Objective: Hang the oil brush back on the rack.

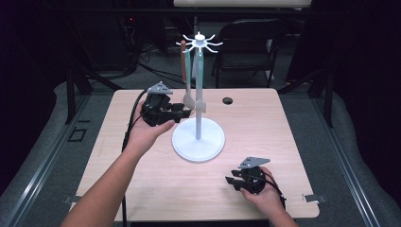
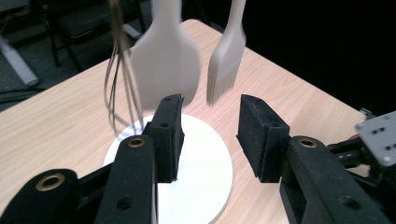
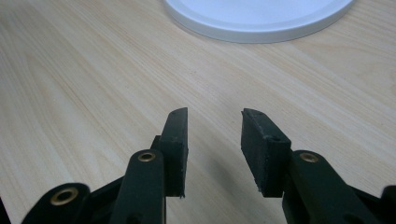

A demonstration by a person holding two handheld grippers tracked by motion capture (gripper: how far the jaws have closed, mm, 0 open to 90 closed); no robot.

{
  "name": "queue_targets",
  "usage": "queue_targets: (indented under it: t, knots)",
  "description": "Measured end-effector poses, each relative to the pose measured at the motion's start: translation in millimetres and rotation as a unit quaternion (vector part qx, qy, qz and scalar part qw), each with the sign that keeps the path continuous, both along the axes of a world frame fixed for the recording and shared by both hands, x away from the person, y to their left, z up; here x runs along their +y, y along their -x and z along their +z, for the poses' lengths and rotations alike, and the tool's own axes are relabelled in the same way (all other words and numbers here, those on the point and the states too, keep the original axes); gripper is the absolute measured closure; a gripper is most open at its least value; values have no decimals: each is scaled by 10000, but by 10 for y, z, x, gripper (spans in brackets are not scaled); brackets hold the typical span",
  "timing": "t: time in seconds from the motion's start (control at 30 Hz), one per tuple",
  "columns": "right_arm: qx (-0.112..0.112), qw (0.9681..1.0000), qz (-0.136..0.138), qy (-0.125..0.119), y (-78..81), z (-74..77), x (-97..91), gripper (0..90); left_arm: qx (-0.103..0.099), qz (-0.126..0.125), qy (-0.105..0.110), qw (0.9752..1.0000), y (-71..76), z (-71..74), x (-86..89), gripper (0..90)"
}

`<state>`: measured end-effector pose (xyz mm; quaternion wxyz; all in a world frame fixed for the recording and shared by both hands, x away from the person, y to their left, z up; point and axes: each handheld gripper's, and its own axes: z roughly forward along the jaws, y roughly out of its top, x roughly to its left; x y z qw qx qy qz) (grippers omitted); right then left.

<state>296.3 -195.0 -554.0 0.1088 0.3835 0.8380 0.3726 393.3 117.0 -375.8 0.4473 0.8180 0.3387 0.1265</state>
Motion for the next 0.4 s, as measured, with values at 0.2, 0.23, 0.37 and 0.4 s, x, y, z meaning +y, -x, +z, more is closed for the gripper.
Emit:
queue_targets:
  t: [0.2, 0.23, 0.37, 0.4]
  knots:
    - [-31, 10000, -24, -31, 1, -4, -12, 607, 80, 205, -145, 9997, 114, -341, 119, 540]
    - [-45, 10000, -52, -29, 3, -5, -14, 605, 92, 233, -130, 9996, 136, -409, 147, 536]
    - [-73, 10000, -52, -15, 5, -2, -30, 588, 189, 391, -91, 9990, 231, -676, 290, 500]
    - [-103, 9999, -93, -27, 8, -4, -29, 581, 215, 446, -81, 9987, 252, -740, 333, 498]
